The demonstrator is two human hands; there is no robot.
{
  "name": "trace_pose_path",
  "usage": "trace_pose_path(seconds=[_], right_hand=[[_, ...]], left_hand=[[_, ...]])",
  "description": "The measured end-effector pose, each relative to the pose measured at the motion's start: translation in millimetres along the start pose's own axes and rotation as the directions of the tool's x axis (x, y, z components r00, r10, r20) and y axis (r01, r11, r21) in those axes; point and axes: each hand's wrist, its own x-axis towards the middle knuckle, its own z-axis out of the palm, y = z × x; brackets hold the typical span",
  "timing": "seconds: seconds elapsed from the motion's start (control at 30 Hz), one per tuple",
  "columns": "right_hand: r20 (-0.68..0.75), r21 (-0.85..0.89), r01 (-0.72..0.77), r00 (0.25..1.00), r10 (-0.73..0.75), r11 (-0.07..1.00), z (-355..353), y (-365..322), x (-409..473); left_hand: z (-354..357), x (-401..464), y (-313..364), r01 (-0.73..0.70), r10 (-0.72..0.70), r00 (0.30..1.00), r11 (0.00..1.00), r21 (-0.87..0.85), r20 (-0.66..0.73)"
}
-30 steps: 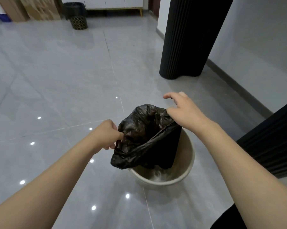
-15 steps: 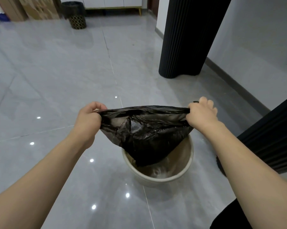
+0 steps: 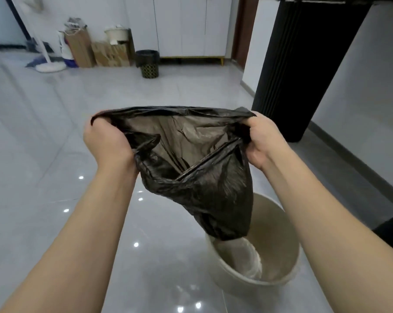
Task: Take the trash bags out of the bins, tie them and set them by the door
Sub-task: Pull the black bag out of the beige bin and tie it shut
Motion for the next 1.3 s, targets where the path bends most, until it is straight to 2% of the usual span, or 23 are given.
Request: trace_pose_path(seconds=[0.13, 0.27, 0.37, 0.43, 0.47, 0.53, 0.6, 0.67, 0.7, 0.73, 0.77, 0.8, 0.87, 0.9, 0.93, 1.0, 1.03, 1.1, 1.13, 1.2, 1.27, 1.3], right_hand=[[0.075, 0.061, 0.005, 0.997, -0.01, 0.998, 46.0, -0.6, -6.5], [0.17, 0.027, 0.012, 0.985, -0.016, 1.0, 72.6, 9.6, -15.1], [0.236, -0.225, 0.028, 0.971, 0.027, 0.974, 77.2, 29.7, -15.7], [0.248, -0.484, 0.041, 0.964, 0.092, 0.874, 75.3, 53.5, -15.5], [0.212, -0.588, 0.02, 0.969, 0.13, 0.809, 70.8, 69.3, -13.5], [0.112, -0.742, -0.041, 0.977, 0.184, 0.67, 56.7, 104.4, -8.0], [0.079, -0.878, -0.033, 0.974, 0.212, 0.478, 41.6, 136.5, -3.4], [0.084, -0.962, 0.028, 0.976, 0.199, 0.272, 29.7, 155.8, -2.9], [0.106, -0.98, 0.074, 0.98, 0.169, 0.187, 25.3, 161.5, -1.9], [0.139, -0.985, 0.123, 0.981, 0.139, 0.119, 22.1, 166.8, -0.3], [0.174, -0.984, 0.168, 0.978, 0.113, 0.066, 20.7, 170.8, 0.5], [0.204, -0.979, 0.202, 0.974, 0.097, 0.023, 20.9, 173.6, 1.2], [0.251, -0.966, 0.256, 0.964, 0.09, -0.044, 23.9, 176.1, 2.7], [0.266, -0.96, 0.272, 0.96, 0.085, -0.068, 26.6, 176.1, 3.4], [0.282, -0.953, 0.288, 0.957, 0.073, -0.089, 29.6, 175.0, 4.3], [0.316, -0.94, 0.318, 0.948, 0.037, -0.12, 33.9, 168.5, 5.8], [0.322, -0.938, 0.322, 0.947, 0.027, -0.124, 33.4, 165.7, 7.3], [0.29, -0.945, 0.293, 0.956, 0.046, -0.142, 28.1, 158.6, 11.4], [0.258, -0.949, 0.268, 0.963, 0.077, -0.168, 25.1, 153.3, 13.7], [0.202, -0.953, 0.238, 0.96, 0.192, -0.189, 22.0, 138.5, 15.7], [0.17, -0.948, 0.252, 0.917, 0.36, -0.194, 21.1, 127.1, 11.4], [0.185, -0.922, 0.306, 0.886, 0.426, -0.236, 22.8, 125.1, 5.3]], left_hand=[[-18.2, 10.0, 34.0, -0.242, 0.241, 0.969, 0.97, -0.015, -0.054], [-30.6, 11.5, 38.5, -0.291, 0.288, 0.955, 0.957, -0.025, -0.069], [-40.6, 25.2, 4.7, -0.208, 0.208, 0.978, 0.972, 0.107, 0.019], [-57.4, 36.5, -33.5, -0.159, 0.125, 0.983, 0.944, 0.288, 0.133], [-71.0, 40.7, -53.5, -0.163, 0.089, 0.976, 0.899, 0.405, 0.197], [-109.0, 46.8, -92.5, -0.233, 0.016, 0.944, 0.739, 0.632, 0.33], [-160.4, 56.2, -127.8, -0.256, -0.14, 0.925, 0.461, 0.85, 0.354], [-209.9, 63.4, -149.0, -0.201, -0.364, 0.903, 0.116, 0.973, 0.23], [-226.2, 64.8, -153.3, -0.184, -0.44, 0.887, -0.052, 0.982, 0.143], [-233.5, 65.0, -154.9, -0.184, -0.465, 0.882, -0.186, 0.965, 0.078], [-233.5, 62.7, -155.1, -0.203, -0.438, 0.895, -0.243, 0.949, 0.08], [-226.6, 57.6, -155.1, -0.238, -0.376, 0.915, -0.217, 0.947, 0.144], [-198.0, 33.0, -150.5, -0.384, -0.224, 0.899, 0.008, 0.923, 0.376], [-180.2, 15.1, -149.9, -0.48, -0.168, 0.853, 0.115, 0.87, 0.494], [-163.6, -3.7, -154.1, -0.573, -0.165, 0.788, 0.156, 0.805, 0.593], [-141.2, -36.6, -174.7, -0.698, -0.289, 0.667, 0.08, 0.712, 0.686], [-137.8, -45.0, -189.3, -0.728, -0.353, 0.641, 0.0, 0.685, 0.681], [-140.1, -44.9, -213.2, -0.721, -0.367, 0.673, -0.134, 0.68, 0.642], [-143.6, -38.8, -218.7, -0.686, -0.336, 0.711, -0.139, 0.714, 0.618], [-151.7, -20.6, -219.5, -0.6, -0.261, 0.776, -0.022, 0.8, 0.575], [-160.6, -5.0, -215.0, -0.554, -0.266, 0.798, 0.028, 0.832, 0.54], [-164.5, -0.6, -212.6, -0.546, -0.272, 0.8, 0.041, 0.837, 0.535]])
